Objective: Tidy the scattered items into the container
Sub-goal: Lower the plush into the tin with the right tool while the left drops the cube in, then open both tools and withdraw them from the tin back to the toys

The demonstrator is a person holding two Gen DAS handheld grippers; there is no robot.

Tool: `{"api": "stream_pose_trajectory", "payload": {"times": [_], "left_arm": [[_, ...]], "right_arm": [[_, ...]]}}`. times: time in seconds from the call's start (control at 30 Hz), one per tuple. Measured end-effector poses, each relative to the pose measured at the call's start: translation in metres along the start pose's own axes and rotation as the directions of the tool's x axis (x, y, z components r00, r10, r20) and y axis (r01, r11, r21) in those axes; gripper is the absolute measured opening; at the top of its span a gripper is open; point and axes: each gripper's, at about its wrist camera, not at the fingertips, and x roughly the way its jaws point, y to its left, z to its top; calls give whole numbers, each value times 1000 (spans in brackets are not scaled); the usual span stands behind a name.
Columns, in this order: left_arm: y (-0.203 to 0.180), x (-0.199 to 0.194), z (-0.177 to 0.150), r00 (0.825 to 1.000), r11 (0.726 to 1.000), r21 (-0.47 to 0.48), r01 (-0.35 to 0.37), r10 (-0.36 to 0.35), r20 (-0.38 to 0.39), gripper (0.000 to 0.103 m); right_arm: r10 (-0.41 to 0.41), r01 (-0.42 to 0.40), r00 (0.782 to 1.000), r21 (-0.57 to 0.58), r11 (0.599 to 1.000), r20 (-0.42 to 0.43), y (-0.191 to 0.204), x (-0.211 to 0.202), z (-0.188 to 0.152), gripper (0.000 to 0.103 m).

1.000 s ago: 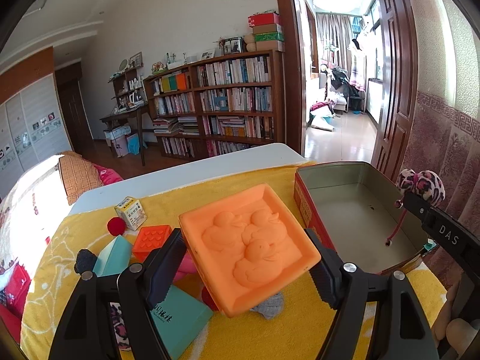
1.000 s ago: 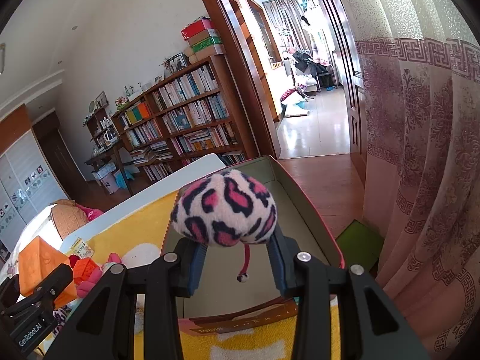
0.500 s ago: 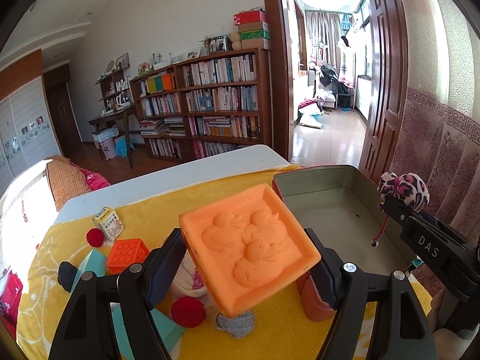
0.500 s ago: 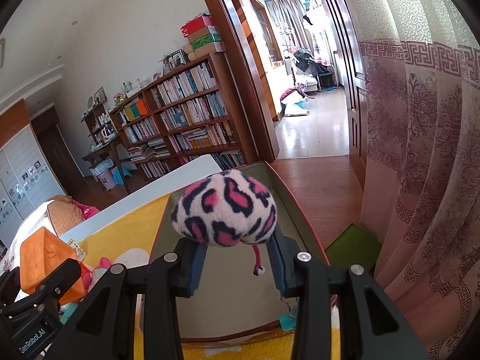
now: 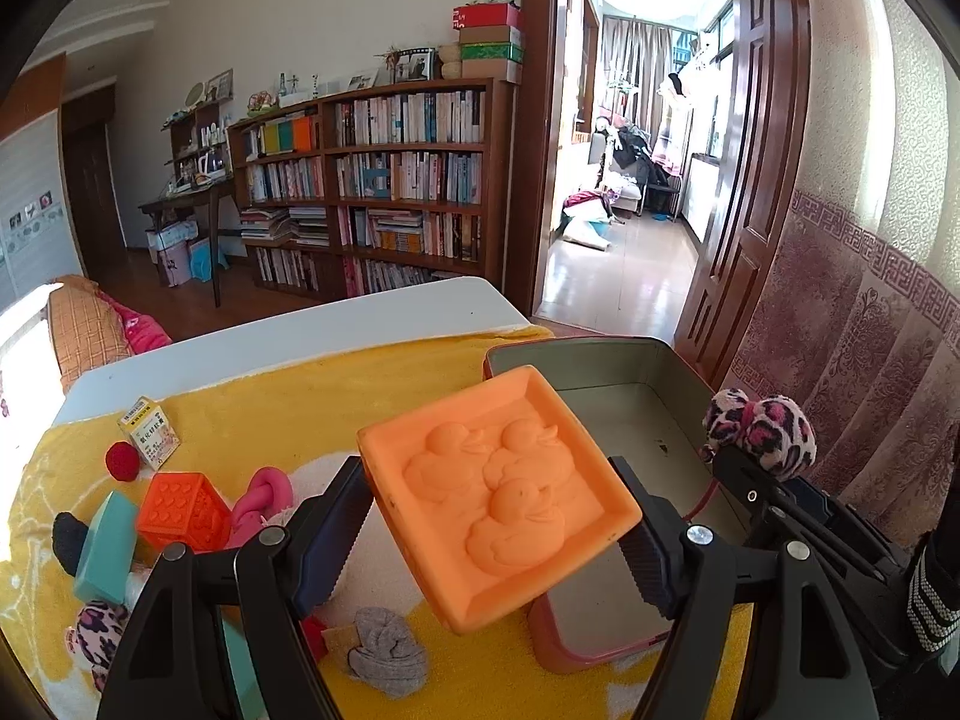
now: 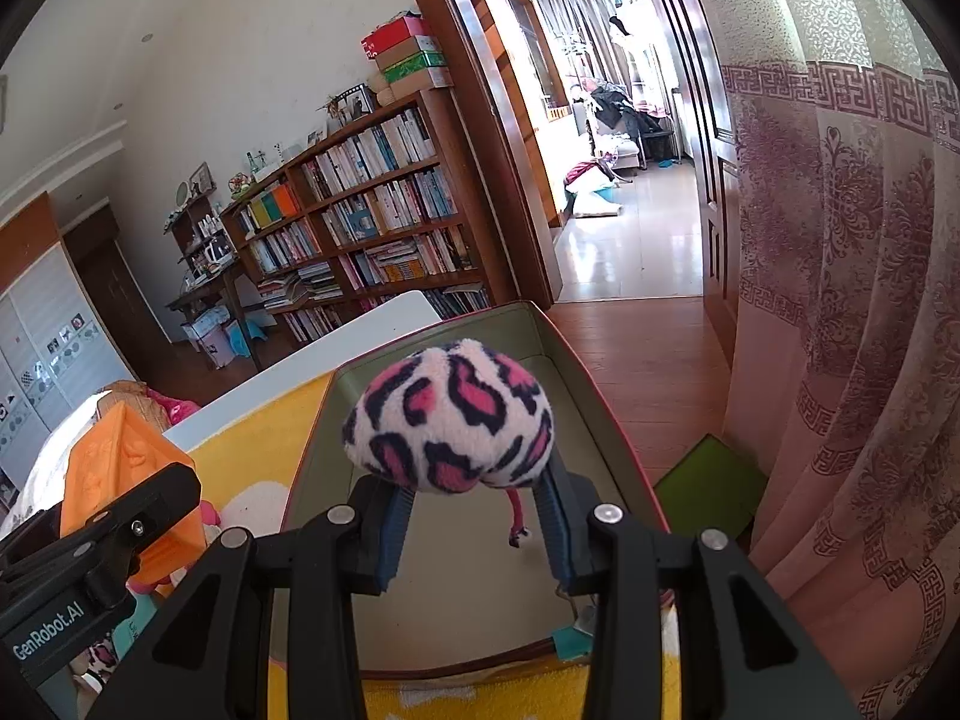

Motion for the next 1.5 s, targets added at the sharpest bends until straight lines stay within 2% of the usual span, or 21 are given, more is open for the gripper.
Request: {"api": "stream_pose_trajectory", "payload": {"times": [0.13, 0.27, 0.57, 0.9, 0.97, 1.13, 1.5], "left_arm": [[-1, 4, 3, 999, 999, -31, 34, -34, -3, 79], [-4, 7, 1, 999, 999, -25, 39, -39, -10, 79], [-19, 17, -4, 994, 996, -6, 92, -93, -56, 79], [-33, 36, -9, 967, 980, -23, 197, -198, -160, 80], [-32, 36, -9, 962, 976, -42, 215, -219, -164, 85], [-28, 29, -5, 972, 981, -43, 190, -194, -134, 85], [-9, 19, -6, 985, 992, -37, 121, -125, -119, 85]], "right_arm": [[2, -2, 1000, 27, 1000, 6, -7, -2, 0, 46], [-14, 13, 1000, 51, 999, 25, -13, -6, -1, 55], [-27, 24, 999, 74, 997, 36, -16, -7, 2, 56], [-99, 91, 994, 130, 987, 55, -30, -14, 4, 56], [-106, 98, 993, 138, 986, 56, -33, -14, 4, 56], [-127, 117, 990, 147, 982, 64, -35, -15, 5, 56], [-138, 132, 989, 110, 985, 52, -28, -10, 1, 56]]}}
